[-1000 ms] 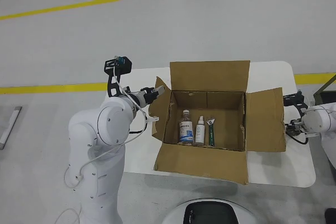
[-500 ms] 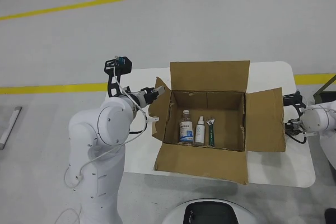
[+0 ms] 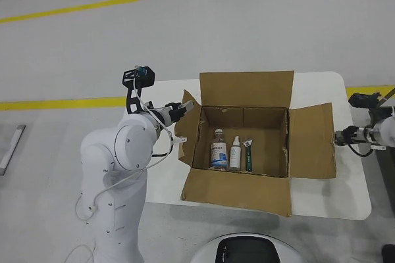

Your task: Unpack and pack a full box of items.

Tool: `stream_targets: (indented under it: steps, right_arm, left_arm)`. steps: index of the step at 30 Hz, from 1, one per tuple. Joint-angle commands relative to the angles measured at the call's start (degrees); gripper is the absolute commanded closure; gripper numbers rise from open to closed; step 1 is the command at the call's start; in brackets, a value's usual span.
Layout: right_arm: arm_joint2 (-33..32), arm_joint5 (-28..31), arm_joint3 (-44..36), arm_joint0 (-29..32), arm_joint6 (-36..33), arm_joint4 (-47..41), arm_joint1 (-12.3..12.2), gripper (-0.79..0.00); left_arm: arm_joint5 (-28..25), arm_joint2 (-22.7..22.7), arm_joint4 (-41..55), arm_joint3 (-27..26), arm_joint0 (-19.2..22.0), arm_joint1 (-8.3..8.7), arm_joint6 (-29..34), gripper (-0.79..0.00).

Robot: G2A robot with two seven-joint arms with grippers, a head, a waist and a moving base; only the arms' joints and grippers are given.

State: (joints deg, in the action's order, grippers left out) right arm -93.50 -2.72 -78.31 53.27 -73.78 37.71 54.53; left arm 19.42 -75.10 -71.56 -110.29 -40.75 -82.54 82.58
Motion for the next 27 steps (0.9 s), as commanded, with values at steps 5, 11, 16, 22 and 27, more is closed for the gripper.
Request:
stream_targets:
  steps: [5,11,16,22,27]
  right_arm:
    - [-11.65,2.29,-0.64,2.22,0.91,-23.82,-0.37,0.0]
    - [-14.7,6.36,-4.37,2.63,-2.84,-38.38,-0.7,0.0]
    - [-10.59,7.21,-8.61,0.9,-4.54,-42.5,-0.8,0.0]
    - [1.35,5.68,-13.79,-3.54,-4.36,-37.6,-0.49,0.0]
    - [13.95,4.75,-16.99,-8.65,-3.01,-29.22,0.35,0.0]
  left_arm:
    - [0.0,0.0,0.0,0.0,0.0,0.0,0.0,-0.785]
    - [0.0,0.0,0.0,0.0,0.0,0.0,0.0,-0.785]
    - [0.0,0.0,0.0,0.0,0.0,0.0,0.0,-0.785]
    - [0.0,0.0,0.0,0.0,0.0,0.0,0.0,-0.785]
    - [0.0,0.0,0.0,0.0,0.0,0.0,0.0,-0.785]
